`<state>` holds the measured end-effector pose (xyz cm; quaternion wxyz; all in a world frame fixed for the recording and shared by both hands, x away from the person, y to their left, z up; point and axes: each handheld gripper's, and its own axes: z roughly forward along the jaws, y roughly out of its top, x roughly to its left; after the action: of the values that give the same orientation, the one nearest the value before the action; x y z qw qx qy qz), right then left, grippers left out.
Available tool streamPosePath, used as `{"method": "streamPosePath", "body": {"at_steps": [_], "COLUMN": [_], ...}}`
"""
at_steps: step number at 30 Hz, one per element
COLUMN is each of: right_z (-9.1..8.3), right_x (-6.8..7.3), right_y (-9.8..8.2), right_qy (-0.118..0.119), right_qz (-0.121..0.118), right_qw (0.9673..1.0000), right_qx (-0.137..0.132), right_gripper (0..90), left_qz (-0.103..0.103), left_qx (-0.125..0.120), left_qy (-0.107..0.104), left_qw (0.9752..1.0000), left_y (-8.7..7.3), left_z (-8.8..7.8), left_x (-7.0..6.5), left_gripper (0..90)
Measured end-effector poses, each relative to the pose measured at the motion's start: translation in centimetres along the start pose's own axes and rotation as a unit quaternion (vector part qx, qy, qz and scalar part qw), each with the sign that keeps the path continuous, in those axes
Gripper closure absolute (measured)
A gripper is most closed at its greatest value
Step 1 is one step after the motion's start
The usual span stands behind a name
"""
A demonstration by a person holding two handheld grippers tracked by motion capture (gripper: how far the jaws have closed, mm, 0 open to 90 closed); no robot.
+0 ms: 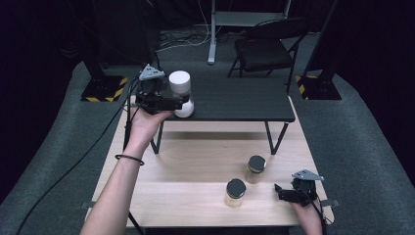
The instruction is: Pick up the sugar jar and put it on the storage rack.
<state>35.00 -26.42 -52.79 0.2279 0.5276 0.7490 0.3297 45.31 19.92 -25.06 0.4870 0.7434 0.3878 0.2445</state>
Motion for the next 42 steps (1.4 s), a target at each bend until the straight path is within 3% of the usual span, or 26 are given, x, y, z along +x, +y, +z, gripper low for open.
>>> {"method": "streamPosePath", "body": {"at_steps": [9,17,29,42], "right_z": [0.0,0.0,0.0,0.0], "right_x": [0.0,0.0,0.0,0.0], "right_y": [0.0,0.0,0.0,0.0], "right_qy": [0.0,0.0,-0.001,-0.001], "right_qz": [-0.001,-0.001,-0.001,-0.001], "right_qw": [1.0,1.0,1.0,1.0], "right_qx": [0.0,0.0,0.0,0.0], "right_gripper": [8.5,8.5,8.5,8.5], "left_qz": [0.009,0.015,0.006,-0.006], "left_qx": [-0.008,-0.009,-0.016,-0.019], "left_qy": [0.002,0.017,0.024,0.015], "left_qw": [0.9999,0.9997,0.9996,0.9997], "left_y": [-1.6,-3.7,-7.5,-10.8], "left_z": [-1.5,-2.1,-3.8,-5.0], "left_x": [-0.6,-0.3,0.5,0.6], "left_gripper": [5.3,5.3,6.9,7.1]}}
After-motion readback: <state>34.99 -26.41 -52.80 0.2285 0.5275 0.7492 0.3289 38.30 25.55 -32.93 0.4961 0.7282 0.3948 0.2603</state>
